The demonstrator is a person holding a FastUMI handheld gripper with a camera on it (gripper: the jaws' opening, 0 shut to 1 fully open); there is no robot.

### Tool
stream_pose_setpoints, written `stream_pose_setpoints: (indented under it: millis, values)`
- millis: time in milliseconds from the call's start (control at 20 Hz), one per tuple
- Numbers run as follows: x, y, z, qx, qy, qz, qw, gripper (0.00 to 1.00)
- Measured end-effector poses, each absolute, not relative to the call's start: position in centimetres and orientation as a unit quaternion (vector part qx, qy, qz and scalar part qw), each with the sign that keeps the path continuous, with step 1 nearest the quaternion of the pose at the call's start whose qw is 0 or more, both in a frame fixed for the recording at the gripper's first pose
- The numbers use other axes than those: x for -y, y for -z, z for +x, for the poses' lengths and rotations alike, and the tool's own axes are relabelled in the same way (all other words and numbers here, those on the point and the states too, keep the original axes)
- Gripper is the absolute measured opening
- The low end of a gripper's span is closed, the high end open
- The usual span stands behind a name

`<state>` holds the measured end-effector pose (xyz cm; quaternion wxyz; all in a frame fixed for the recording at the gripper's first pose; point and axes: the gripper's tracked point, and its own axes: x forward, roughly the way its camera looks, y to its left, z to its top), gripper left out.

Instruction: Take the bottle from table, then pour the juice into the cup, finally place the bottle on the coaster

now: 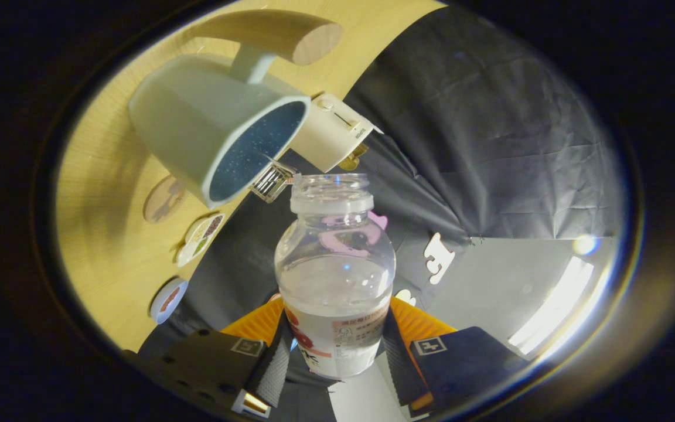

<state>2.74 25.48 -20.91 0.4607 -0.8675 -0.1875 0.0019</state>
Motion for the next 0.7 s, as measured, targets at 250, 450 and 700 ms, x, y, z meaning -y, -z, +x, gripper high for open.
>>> stream_pose_setpoints:
  millis: [250,450,700]
  values:
    - [-23.2,22.8,3.8,0.102,-0.03,-0.822,0.56,0.77]
    - [-20.3,24.6,4.5,0.005,-0.051,-0.72,0.692,0.77]
    - [-18.8,26.2,5.5,-0.1,-0.069,-0.532,0.838,0.77]
